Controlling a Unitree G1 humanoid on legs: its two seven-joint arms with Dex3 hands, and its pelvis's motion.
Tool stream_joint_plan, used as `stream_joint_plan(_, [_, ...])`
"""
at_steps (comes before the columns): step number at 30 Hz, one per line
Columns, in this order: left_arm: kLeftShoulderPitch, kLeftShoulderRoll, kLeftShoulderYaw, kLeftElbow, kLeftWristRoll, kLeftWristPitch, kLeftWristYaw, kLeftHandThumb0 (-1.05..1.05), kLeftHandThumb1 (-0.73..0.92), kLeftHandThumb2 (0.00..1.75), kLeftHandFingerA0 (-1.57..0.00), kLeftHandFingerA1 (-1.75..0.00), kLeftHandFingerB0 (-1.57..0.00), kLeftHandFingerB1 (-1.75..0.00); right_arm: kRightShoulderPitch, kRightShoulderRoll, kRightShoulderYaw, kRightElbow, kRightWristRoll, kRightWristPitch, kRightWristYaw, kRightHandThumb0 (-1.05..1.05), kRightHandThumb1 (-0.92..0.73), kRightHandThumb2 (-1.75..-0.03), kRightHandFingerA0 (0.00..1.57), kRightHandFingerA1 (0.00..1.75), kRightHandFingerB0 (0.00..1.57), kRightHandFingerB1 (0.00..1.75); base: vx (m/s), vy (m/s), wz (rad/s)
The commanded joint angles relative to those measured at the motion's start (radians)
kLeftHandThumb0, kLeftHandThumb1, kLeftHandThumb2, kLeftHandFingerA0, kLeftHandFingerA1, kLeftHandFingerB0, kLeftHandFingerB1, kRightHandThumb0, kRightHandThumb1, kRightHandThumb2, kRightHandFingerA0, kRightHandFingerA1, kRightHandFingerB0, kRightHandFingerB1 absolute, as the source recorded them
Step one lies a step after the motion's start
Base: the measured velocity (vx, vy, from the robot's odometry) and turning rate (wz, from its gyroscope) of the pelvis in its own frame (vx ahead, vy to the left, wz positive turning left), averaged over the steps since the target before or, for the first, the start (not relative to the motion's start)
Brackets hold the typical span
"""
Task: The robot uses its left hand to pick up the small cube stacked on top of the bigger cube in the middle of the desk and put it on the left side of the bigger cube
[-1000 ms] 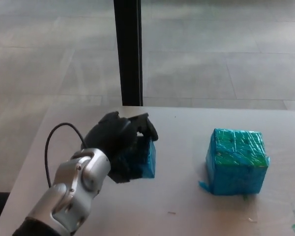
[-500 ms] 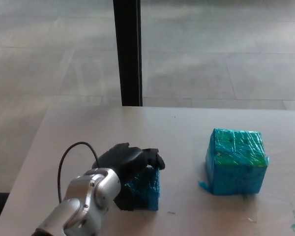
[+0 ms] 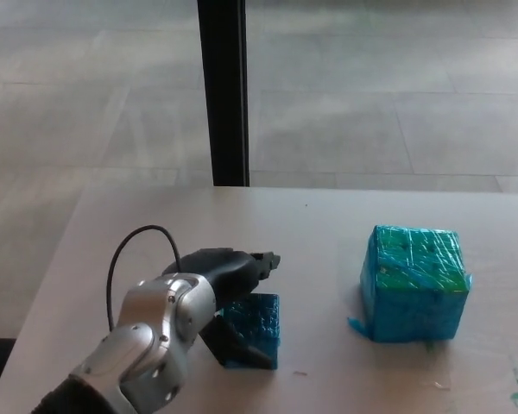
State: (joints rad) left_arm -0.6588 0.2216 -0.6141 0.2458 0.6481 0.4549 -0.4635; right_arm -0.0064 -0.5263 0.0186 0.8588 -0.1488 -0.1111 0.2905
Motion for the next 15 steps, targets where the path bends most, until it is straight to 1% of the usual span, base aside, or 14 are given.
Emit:
stream_joint_plan(1, [0.003, 0.018, 0.061, -0.052, -0.014, 0.106, -0.066, -0.9, 0.52, 0.98, 0.0, -0.16, 0.0, -0.01, 0.019, -0.006, -0.015, 0.001, 0.01, -0.004, -0.007, -0.6, -0.38, -0.76, 0.88, 0.89, 0.74, 0.67, 0.0, 0.0, 0.0])
stream_joint_plan(2, [0.007, 0.024, 0.072, -0.062, -0.017, 0.096, -0.067, -0.9, 0.52, 0.98, 0.0, -0.16, 0.0, -0.01, 0.017, -0.006, -0.014, 0.003, 0.008, 0.0, -0.007, -0.6, -0.38, -0.76, 0.88, 0.89, 0.74, 0.67, 0.0, 0.0, 0.0])
stream_joint_plan(4, [0.053, 0.049, 0.177, -0.153, -0.076, 0.059, -0.034, -0.92, 0.5, 0.98, 0.0, -0.18, 0.0, 0.0, 0.025, -0.008, -0.017, -0.015, 0.009, 0.003, -0.003, -0.57, -0.37, -0.78, 0.89, 0.9, 0.73, 0.67, 0.0, 0.0, 0.0])
stream_joint_plan(5, [0.062, 0.053, 0.196, -0.175, -0.08, 0.062, -0.038, -0.97, 0.53, 0.97, 0.0, -0.16, 0.0, 0.0, 0.023, -0.009, -0.018, -0.014, 0.01, 0.003, -0.001, -0.55, -0.36, -0.8, 0.9, 0.91, 0.72, 0.68, 0.0, 0.0, 0.0])
stream_joint_plan(6, [0.122, 0.062, 0.327, -0.27, -0.17, 0.04, -0.035, -0.88, 0.5, 0.92, 0.0, -0.24, 0.0, 0.0, 0.022, -0.007, -0.02, -0.009, 0.013, -0.001, 0.003, -0.55, -0.37, -0.8, 0.85, 0.89, 0.72, 0.66, 0.0, 0.0, 0.0])
stream_joint_plan(7, [0.146, 0.06, 0.374, -0.3, -0.203, 0.03, -0.034, -0.88, 0.5, 0.92, 0.0, -0.24, 0.0, 0.0, 0.023, -0.008, -0.021, -0.008, 0.013, -0.002, 0.005, -0.55, -0.37, -0.8, 0.85, 0.89, 0.72, 0.66, 0.0, 0.0, 0.0])
stream_joint_plan(8, [0.173, 0.067, 0.433, -0.317, -0.246, -0.004, -0.037, -1.02, 0.53, 0.64, 0.0, -0.29, 0.0, 0.0, 0.024, -0.011, -0.021, -0.009, 0.013, -0.001, 0.007, -0.56, -0.36, -0.81, 0.85, 0.89, 0.71, 0.68, 0.0, 0.0, 0.0])
stream_joint_plan(9, [0.203, 0.078, 0.506, -0.336, -0.302, -0.047, -0.041, -1.02, 0.53, 0.64, 0.0, -0.29, 0.0, 0.0, 0.023, -0.012, -0.021, -0.009, 0.012, 0.001, 0.007, -0.56, -0.36, -0.81, 0.85, 0.89, 0.71, 0.68, 0.0, 0.0, 0.0])
stream_joint_plan(10, [0.234, 0.071, 0.607, -0.339, -0.384, -0.081, -0.048, -1.0, 0.48, 0.7, 0.0, -0.29, 0.0, -0.03, 0.022, -0.015, -0.021, 0.003, 0.011, -0.012, 0.008, -0.57, -0.37, -0.81, 0.85, 0.89, 0.71, 0.68, 0.0, 0.0, 0.0])
stream_joint_plan(11, [0.238, 0.065, 0.618, -0.34, -0.39, -0.085, -0.051, -1.0, 0.48, 0.7, 0.0, -0.29, 0.0, -0.03, 0.024, -0.018, -0.022, 0.004, 0.011, -0.014, 0.008, -0.57, -0.37, -0.81, 0.85, 0.89, 0.71, 0.68, 0.0, 0.0, 0.0])
stream_joint_plan(12, [0.261, 0.104, 0.66, -0.345, -0.394, -0.114, -0.057, -0.89, 0.45, 0.96, 0.0, -0.1, 0.0, 0.0, 0.024, -0.021, -0.017, 0.004, 0.006, -0.01, 0.008, -0.58, -0.36, -0.8, 0.85, 0.9, 0.71, 0.68, 0.0, 0.0, 0.0])
stream_joint_plan(13, [0.273, 0.117, 0.724, -0.348, -0.432, -0.127, -0.069, -0.92, 0.48, 0.96, 0.0, -0.11, 0.0, 0.0, 0.024, -0.02, -0.019, 0.007, 0.008, -0.013, 0.007, -0.57, -0.36, -0.8, 0.85, 0.91, 0.72, 0.67, 0.0, 0.0, 0.0])
stream_joint_plan(14, [0.322, 0.118, 0.854, -0.42, -0.465, -0.055, -0.069, -0.92, 0.52, 0.64, 0.0, -0.3, 0.0, -0.02, 0.031, -0.024, -0.02, 0.002, 0.008, -0.015, 0.009, -0.59, -0.38, -0.79, 0.82, 0.9, 0.71, 0.67, 0.0, 0.0, 0.0])
stream_joint_plan(15, [0.355, 0.118, 0.929, -0.461, -0.483, -0.033, -0.065, -0.87, 0.4, 0.78, 0.0, -0.37, 0.0, -0.14, 0.03, -0.025, -0.018, 0.002, 0.005, -0.013, 0.009, -0.58, -0.39, -0.77, 0.81, 0.87, 0.72, 0.66, 0.0, 0.0, 0.0])
